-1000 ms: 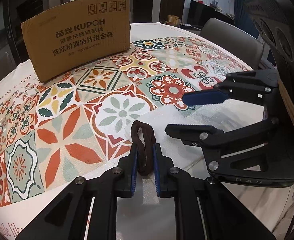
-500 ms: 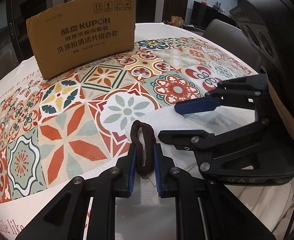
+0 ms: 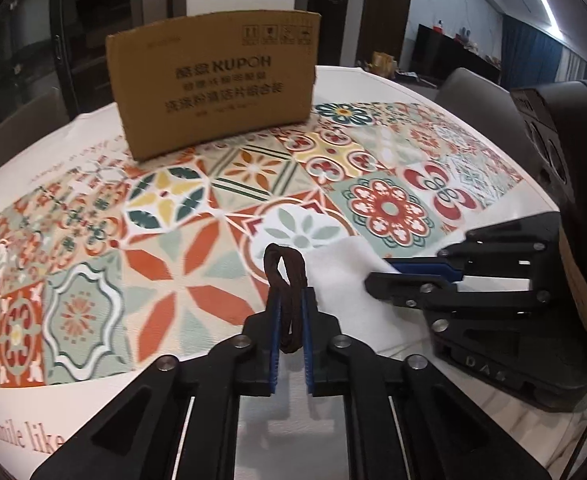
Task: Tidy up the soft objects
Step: 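Grasp the brown hair tie with the left tool while the right tool grasps the white cloth, then lift the hair tie and white cloth and carry both over the box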
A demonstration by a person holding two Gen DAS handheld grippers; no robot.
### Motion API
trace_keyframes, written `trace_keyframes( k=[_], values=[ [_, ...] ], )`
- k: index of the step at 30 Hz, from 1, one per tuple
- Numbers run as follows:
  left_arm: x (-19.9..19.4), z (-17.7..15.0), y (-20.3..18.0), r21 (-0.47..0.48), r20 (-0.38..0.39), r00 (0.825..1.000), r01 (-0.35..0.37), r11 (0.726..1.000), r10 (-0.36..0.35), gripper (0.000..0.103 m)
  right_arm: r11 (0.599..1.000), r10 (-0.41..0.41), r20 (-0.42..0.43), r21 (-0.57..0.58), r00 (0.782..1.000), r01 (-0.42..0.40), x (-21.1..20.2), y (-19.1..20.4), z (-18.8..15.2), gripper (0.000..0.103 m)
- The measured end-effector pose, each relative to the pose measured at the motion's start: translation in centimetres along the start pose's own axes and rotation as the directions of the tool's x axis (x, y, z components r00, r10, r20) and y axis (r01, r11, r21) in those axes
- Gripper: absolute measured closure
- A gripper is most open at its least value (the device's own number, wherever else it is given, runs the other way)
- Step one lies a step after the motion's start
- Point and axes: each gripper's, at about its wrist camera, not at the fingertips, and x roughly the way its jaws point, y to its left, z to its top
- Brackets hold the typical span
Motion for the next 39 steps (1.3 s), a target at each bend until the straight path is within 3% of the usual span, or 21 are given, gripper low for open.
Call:
trace_keyframes(
  k=[7,16,29,39],
  values=[
    [-1.3,0.9,0.6,-0.046,0.028,0.999,-0.028,0.999,0.03,0.094,0.996,-0.026,0.043,0.082,0.999,0.022,-1.6,-0.6,0.4,0.095],
    [-2.9,2.4,1.1,-0.089,0.08,0.997,-0.013,0.996,0.02,0.094,0.994,-0.05,0.129,0.098,0.99,0.037,-4.1,-0.6,2.2,0.095],
    [-5.0,5.1,2.1,-0.117,0.155,0.987,-0.027,0.993,0.045,0.094,0.991,-0.096,0.246,0.112,0.964,0.07,-7.3,-0.4,5.0,0.095],
    [-6.7,7.8,2.8,-0.124,0.228,0.97,-0.062,0.99,0.089,0.094,0.987,-0.122,0.332,0.136,0.935,0.081,-9.2,-0.5,7.2,0.095]
  ],
)
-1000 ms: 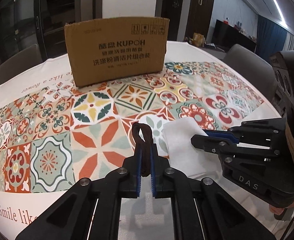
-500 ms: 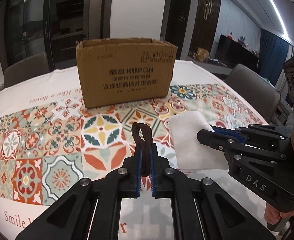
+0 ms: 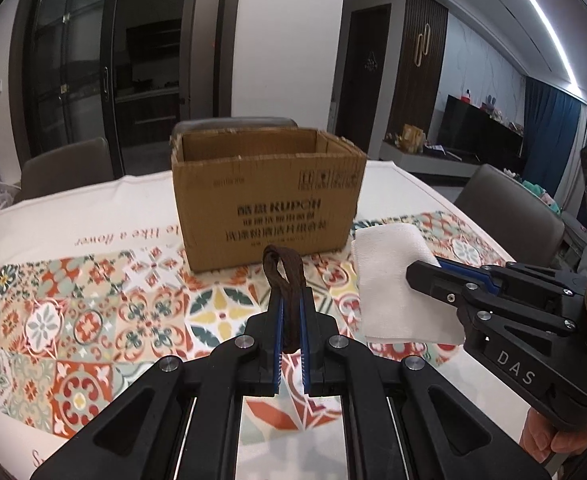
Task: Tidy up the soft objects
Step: 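Lift the hair tie and white cloth and carry both over the box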
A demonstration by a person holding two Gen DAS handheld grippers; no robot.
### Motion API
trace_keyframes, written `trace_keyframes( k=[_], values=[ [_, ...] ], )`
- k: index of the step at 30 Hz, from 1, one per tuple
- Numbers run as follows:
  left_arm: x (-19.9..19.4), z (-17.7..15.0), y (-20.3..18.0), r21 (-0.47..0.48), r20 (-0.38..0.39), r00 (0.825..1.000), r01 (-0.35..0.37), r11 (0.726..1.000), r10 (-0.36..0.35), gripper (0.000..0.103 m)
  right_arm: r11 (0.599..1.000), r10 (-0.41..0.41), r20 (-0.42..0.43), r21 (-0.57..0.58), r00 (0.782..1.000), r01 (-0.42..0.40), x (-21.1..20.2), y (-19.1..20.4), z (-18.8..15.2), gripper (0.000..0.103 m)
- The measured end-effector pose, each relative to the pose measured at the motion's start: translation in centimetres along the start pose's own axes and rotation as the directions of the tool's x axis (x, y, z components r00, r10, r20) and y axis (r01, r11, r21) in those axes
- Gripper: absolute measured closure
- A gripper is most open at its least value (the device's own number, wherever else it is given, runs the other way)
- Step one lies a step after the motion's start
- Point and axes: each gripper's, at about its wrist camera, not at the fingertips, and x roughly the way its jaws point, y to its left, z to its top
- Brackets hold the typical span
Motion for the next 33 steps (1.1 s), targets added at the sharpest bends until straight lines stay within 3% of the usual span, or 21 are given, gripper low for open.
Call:
trace_keyframes(
  k=[20,33],
  values=[
    [-0.5,6.4,1.1,-0.01,0.118,0.992,-0.034,0.999,0.035,0.094,0.999,-0.01,0.16,0.032,0.987,0.005,-1.0,-0.7,6.0,0.095],
    [-0.3,11.0,2.0,0.001,0.209,0.975,-0.08,0.997,0.078,0.094,0.999,-0.022,0.244,0.031,0.969,0.015,-0.6,-1.4,10.3,0.095]
  ],
)
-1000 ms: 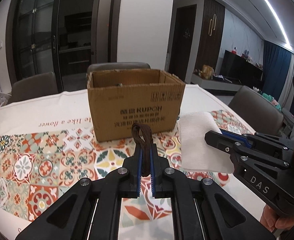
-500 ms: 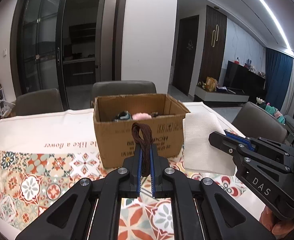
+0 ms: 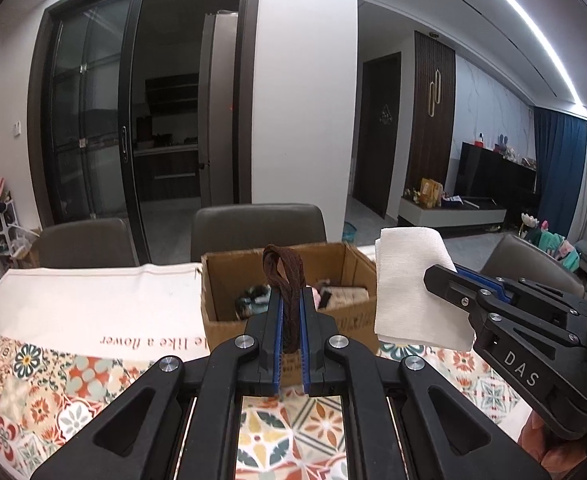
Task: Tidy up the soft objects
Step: 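Lift the hair tie and white cloth and carry both over the box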
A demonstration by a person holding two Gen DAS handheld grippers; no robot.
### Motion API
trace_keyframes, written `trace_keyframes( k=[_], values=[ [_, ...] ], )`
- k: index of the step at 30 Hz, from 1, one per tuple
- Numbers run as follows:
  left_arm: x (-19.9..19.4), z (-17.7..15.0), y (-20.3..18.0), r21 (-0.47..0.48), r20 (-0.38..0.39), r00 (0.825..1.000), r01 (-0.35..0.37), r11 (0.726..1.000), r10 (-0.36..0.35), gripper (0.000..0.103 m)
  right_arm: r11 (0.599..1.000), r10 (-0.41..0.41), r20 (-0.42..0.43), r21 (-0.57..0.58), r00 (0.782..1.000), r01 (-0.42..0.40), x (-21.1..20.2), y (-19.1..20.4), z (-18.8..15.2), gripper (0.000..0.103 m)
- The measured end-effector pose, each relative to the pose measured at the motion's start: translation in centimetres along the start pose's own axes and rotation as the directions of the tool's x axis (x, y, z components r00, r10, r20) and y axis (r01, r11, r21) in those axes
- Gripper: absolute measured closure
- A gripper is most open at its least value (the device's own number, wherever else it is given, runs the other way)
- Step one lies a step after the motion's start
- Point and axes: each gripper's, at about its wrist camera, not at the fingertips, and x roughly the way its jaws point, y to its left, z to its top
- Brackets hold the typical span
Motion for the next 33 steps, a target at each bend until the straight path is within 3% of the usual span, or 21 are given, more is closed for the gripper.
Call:
trace_keyframes(
  k=[19,33],
  values=[
    [4.4,3.7,0.7,0.005,0.002,1.0,-0.021,1.0,0.021,0.094,1.0,-0.003,0.037,-0.03,0.999,0.004,3.8,-0.2,3.3,0.095],
    [10.2,4.3,1.0,0.035,-0.109,0.993,-0.035,0.999,0.038,0.094,1.0,0.012,-0.061,-0.019,0.998,-0.013,9.7,-2.0,4.8,0.094]
  ],
)
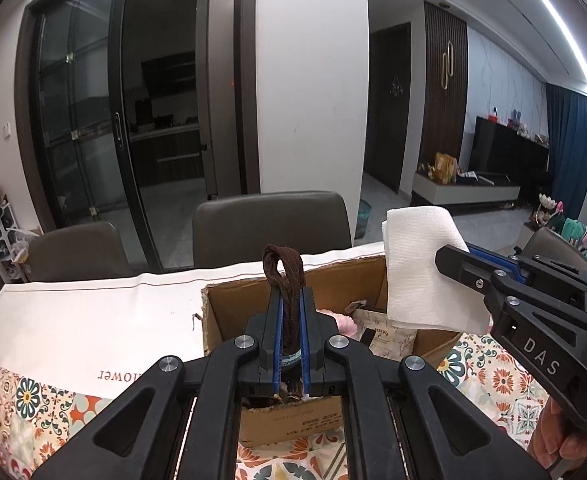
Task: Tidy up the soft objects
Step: 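Lift the hair tie and white cloth and carry both over the box, then open both tools to release the hair tie and cloth into the box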
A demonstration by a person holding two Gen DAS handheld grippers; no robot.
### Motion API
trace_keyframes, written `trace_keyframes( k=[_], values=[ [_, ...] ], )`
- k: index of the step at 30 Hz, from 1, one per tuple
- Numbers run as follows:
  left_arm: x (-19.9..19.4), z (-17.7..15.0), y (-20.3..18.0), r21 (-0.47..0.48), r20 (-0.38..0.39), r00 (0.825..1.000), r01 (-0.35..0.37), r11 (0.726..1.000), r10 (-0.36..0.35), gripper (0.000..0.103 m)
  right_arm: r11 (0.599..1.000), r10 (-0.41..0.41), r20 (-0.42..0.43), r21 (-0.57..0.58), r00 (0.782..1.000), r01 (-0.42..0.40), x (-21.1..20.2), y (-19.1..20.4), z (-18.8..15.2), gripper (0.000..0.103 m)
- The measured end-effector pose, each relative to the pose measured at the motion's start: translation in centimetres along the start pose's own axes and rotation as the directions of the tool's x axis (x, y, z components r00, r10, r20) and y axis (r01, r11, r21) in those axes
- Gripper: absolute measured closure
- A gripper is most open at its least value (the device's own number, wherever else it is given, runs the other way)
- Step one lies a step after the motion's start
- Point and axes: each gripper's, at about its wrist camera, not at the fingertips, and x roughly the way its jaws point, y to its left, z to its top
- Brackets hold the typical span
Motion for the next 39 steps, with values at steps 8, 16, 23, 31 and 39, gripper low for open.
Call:
trace_keyframes(
  k=[8,16,23,31,39],
  values=[
    [3.1,0.0,0.4,0.01,-0.09,0.996,0.029,1.0,-0.028,0.094,0.999,0.032,-0.101,0.034,0.994,-0.028,3.6,-1.2,-0.3,0.094],
    [6.7,-0.5,1.0,-0.004,-0.204,0.977,0.058,0.998,-0.058,0.094,0.998,0.054,-0.204,0.046,0.977,-0.046,6.9,-1.5,-1.3,0.094],
    [8.8,-1.6,0.9,0.002,-0.29,0.954,0.083,0.997,-0.079,0.093,0.997,0.075,-0.29,0.056,0.954,-0.062,9.0,-2.0,-2.5,0.094],
    [10.0,-2.5,0.9,0.001,-0.34,0.938,0.073,0.997,-0.068,0.072,0.998,0.067,-0.345,0.042,0.936,-0.056,10.3,-2.1,-3.1,0.091],
    [9.6,-2.2,1.1,-0.009,-0.338,0.94,0.042,0.999,-0.043,0.05,0.998,0.06,-0.339,0.044,0.939,-0.048,10.2,-2.3,-2.7,0.059]
  ],
)
